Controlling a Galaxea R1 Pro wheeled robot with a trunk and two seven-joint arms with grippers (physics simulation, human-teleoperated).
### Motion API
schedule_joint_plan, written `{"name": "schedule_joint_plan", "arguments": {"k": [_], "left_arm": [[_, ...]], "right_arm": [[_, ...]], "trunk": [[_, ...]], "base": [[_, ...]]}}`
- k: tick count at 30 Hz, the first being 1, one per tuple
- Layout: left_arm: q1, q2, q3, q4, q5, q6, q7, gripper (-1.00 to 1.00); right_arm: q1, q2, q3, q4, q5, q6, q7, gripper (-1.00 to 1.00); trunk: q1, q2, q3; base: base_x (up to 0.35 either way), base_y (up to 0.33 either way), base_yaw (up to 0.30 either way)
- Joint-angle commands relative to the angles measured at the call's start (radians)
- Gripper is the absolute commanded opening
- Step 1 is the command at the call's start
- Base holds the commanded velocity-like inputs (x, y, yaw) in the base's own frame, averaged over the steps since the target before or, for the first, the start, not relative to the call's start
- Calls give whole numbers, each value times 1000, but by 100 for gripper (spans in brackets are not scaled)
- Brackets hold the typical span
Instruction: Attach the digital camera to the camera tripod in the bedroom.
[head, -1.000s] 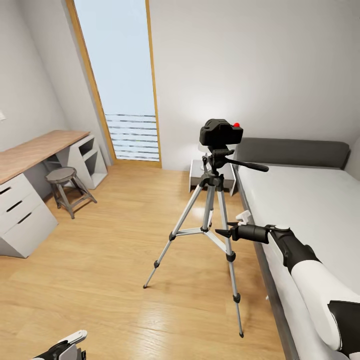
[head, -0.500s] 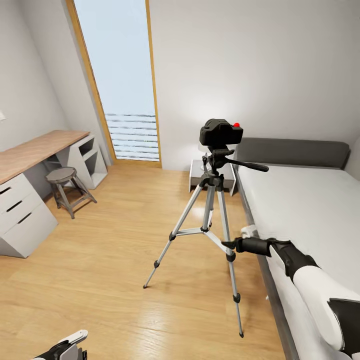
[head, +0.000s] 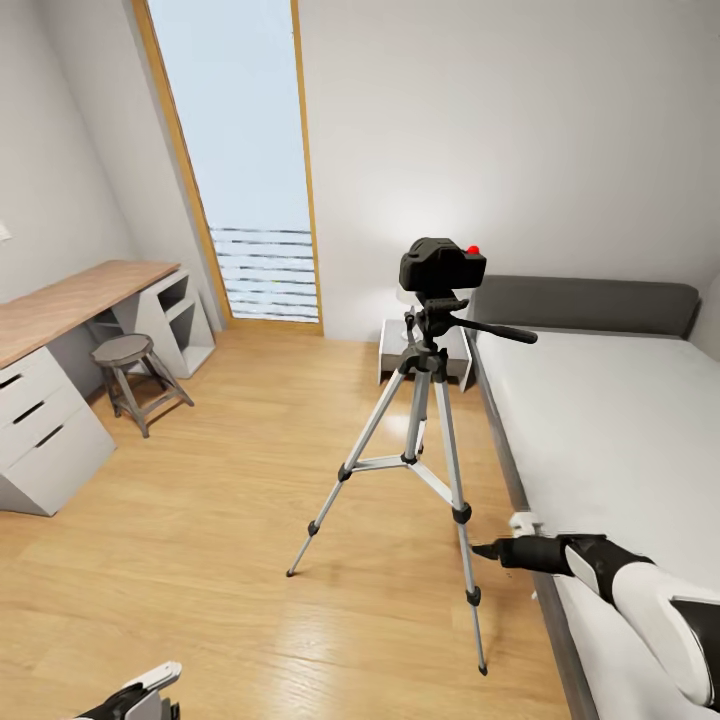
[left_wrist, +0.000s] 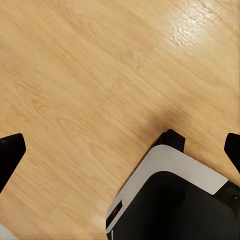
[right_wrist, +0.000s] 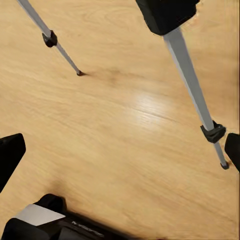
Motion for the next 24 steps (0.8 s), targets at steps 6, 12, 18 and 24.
{"name": "schedule_joint_plan", "arguments": {"k": [6, 12, 18, 24], "left_arm": [[30, -14, -9, 0, 6, 0, 1, 100], [60, -25, -9, 0, 6, 0, 1, 100], [89, -35, -9, 0, 8, 1, -2, 100], [112, -39, -8, 0, 8, 4, -1, 100]], "right_arm": [[86, -19, -4, 22, 7, -11, -64, 100], [220, -11, -3, 26, 6, -28, -169, 100], [374, -2, -2, 28, 5, -36, -294, 100], [487, 10, -2, 28, 6, -55, -387, 100]], "trunk": [[1, -2, -2], [1, -2, -2], [1, -2, -2], [1, -2, -2]], "base": [[0, 0, 0], [0, 0, 0], [0, 0, 0], [0, 0, 0]]}}
